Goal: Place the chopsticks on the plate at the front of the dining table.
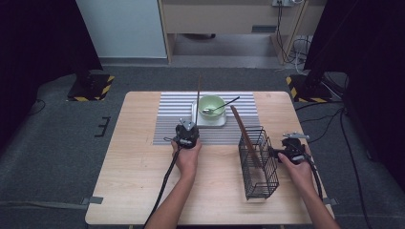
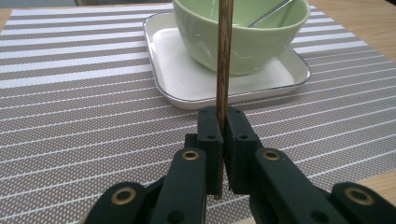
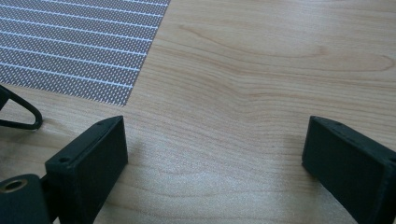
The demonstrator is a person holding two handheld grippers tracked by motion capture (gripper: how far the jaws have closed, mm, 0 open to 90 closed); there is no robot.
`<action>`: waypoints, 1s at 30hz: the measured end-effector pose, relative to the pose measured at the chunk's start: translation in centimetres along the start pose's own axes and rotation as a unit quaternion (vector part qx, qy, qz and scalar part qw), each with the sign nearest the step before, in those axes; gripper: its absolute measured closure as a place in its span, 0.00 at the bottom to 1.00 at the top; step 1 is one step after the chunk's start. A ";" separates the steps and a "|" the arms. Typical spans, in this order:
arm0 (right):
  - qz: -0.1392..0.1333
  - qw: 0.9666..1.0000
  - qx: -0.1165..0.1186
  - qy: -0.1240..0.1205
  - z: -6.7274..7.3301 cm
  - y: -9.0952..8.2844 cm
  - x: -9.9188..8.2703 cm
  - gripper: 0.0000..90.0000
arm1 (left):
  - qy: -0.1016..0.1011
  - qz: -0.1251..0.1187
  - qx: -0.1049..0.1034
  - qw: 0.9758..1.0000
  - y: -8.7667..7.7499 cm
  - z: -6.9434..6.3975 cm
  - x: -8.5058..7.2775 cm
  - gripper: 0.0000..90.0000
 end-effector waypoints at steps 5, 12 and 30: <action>0.000 1.000 0.000 0.001 0.0 0.0 0.0 0.07 | -0.005 0.000 0.003 1.000 0.3 0.2 -0.1 0.95; 0.000 1.000 0.000 0.000 0.0 0.0 0.0 0.07 | -0.019 0.005 0.003 1.000 0.7 0.2 -0.4 0.95; 0.000 1.000 0.002 -0.001 0.0 0.0 0.0 0.07 | -0.021 0.011 0.005 1.000 0.7 0.6 -0.5 0.95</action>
Point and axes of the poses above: each handheld gripper's, and its own axes: y roughly forward along the jaws, x roughly out of its top, z roughly to its left, the point moved 5 cm from there along y, roughly forward along the jaws, and after that the axes turned 7 degrees about -y, right-handed, at the moved point
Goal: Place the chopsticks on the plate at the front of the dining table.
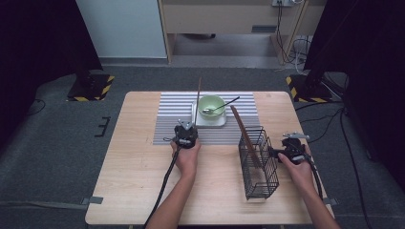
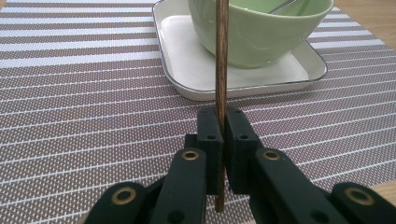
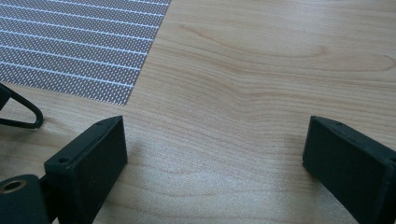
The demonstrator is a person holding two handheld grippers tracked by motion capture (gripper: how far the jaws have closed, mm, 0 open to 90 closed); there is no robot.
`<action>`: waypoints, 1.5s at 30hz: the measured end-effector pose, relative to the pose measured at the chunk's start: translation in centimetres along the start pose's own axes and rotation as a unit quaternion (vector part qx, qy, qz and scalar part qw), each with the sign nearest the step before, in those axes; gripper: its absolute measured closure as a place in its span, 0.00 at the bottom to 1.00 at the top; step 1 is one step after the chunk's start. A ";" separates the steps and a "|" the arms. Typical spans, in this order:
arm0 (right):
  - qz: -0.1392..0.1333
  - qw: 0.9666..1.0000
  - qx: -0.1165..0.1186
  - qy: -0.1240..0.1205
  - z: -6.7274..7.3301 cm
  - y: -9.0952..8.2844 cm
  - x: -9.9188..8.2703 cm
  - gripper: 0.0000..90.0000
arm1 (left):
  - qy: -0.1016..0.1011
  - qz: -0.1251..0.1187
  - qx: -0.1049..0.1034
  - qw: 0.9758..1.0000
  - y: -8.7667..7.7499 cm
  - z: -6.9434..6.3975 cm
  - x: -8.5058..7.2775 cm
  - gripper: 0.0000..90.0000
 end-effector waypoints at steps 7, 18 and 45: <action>0.000 1.000 0.002 -0.002 0.0 0.0 0.0 0.07 | -0.005 0.003 0.002 1.000 0.0 0.4 -0.1 0.95; 0.000 1.000 0.003 -0.003 0.0 0.0 0.0 0.07 | -0.007 0.009 0.001 1.000 0.0 0.8 -0.2 0.95; 0.000 1.000 0.003 -0.003 0.0 0.0 0.0 0.07 | -0.009 0.012 0.009 1.000 -0.1 1.4 -0.1 0.96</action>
Point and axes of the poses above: each handheld gripper's, and its own axes: y roughly forward along the jaws, x roughly out of its top, z roughly to its left, the point moved 5 cm from there along y, roughly forward along the jaws, and after that the axes turned 7 degrees about -y, right-handed, at the moved point
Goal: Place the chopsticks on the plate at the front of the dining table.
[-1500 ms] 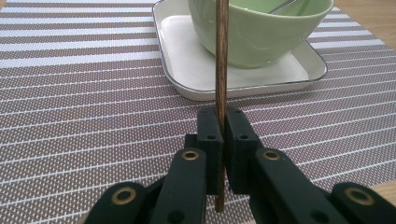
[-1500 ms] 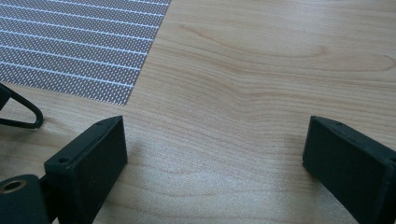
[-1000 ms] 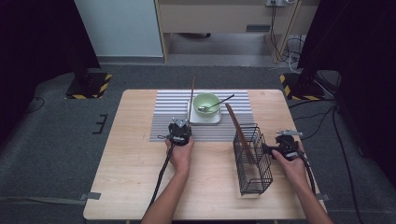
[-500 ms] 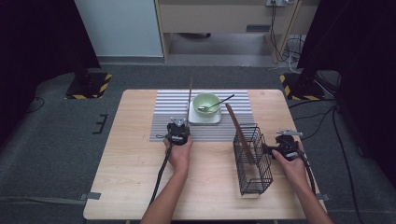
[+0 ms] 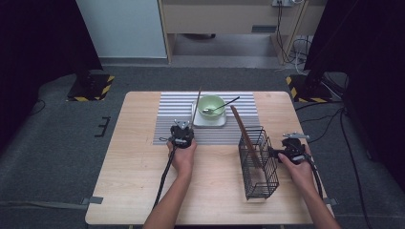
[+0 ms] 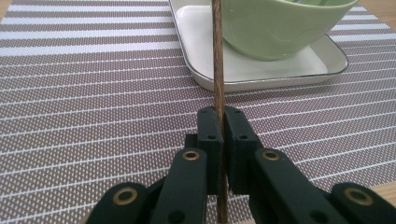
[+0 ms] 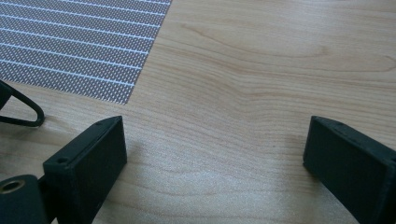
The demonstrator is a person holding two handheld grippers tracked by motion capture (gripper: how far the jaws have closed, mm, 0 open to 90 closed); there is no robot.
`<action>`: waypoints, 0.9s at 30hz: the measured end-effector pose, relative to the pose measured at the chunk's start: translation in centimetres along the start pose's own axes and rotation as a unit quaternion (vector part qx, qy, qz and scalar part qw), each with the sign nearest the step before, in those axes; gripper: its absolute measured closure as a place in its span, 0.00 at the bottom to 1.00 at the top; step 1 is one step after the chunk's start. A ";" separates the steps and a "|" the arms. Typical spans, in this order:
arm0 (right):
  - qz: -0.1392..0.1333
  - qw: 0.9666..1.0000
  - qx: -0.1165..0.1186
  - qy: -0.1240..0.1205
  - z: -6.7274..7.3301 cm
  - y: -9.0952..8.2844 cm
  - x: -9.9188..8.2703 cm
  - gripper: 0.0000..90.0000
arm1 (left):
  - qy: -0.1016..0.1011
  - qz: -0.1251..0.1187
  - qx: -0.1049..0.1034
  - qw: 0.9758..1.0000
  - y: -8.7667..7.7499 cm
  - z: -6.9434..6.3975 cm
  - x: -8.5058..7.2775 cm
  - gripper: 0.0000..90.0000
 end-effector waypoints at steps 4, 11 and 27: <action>0.000 1.000 0.000 0.000 0.0 0.0 0.0 0.07 | -0.002 -0.002 0.004 1.000 -0.1 0.1 0.1 0.96; 0.000 1.000 0.000 0.000 0.0 0.0 0.0 0.07 | -0.007 0.001 0.012 1.000 0.1 0.5 0.1 0.96; 0.000 1.000 0.002 -0.002 0.0 0.0 0.0 0.07 | -0.008 0.025 0.012 1.000 0.7 0.4 -0.4 0.95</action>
Point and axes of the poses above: each handheld gripper's, and its own axes: y roughly forward along the jaws, x roughly out of its top, z roughly to its left, the point moved 5 cm from there along y, roughly forward along the jaws, and after that the axes turned 7 degrees about -y, right-handed, at the moved point
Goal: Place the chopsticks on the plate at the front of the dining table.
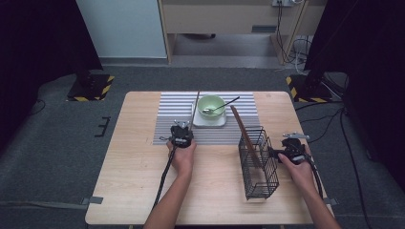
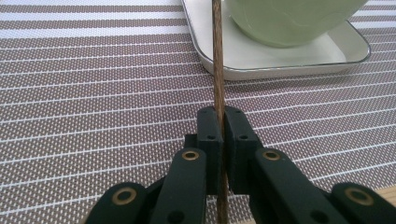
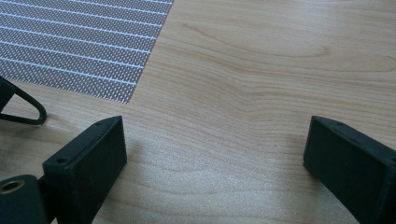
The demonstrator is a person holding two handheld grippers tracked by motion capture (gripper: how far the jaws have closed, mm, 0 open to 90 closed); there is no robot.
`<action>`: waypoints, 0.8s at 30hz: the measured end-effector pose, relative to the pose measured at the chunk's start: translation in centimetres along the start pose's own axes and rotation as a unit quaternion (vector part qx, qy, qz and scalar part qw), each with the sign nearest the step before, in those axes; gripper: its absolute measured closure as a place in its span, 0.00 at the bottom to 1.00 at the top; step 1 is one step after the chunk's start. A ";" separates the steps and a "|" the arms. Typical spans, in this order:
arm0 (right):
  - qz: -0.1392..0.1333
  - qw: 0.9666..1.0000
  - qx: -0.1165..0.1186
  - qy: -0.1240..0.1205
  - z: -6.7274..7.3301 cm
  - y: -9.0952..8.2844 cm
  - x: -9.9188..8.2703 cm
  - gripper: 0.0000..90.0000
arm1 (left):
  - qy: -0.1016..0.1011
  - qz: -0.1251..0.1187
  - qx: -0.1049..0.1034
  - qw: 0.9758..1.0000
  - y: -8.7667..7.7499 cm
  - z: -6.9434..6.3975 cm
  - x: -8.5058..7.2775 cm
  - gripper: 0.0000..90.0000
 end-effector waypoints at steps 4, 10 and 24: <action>0.000 1.000 0.000 0.000 0.0 0.0 0.0 0.07 | 0.000 0.002 0.001 1.000 0.0 0.0 0.0 0.95; 0.000 1.000 0.001 -0.001 0.0 0.0 0.0 0.07 | 0.001 0.006 0.000 1.000 0.1 -0.1 0.0 0.95; 0.000 1.000 0.002 -0.001 0.0 0.0 0.0 0.07 | 0.000 0.011 0.004 1.000 0.3 0.0 0.0 0.95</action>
Point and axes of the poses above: each handheld gripper's, and its own axes: y roughly forward along the jaws, x roughly out of its top, z roughly to its left, the point moved 5 cm from there along y, roughly forward along the jaws, and after that the axes turned 7 degrees about -y, right-handed, at the moved point
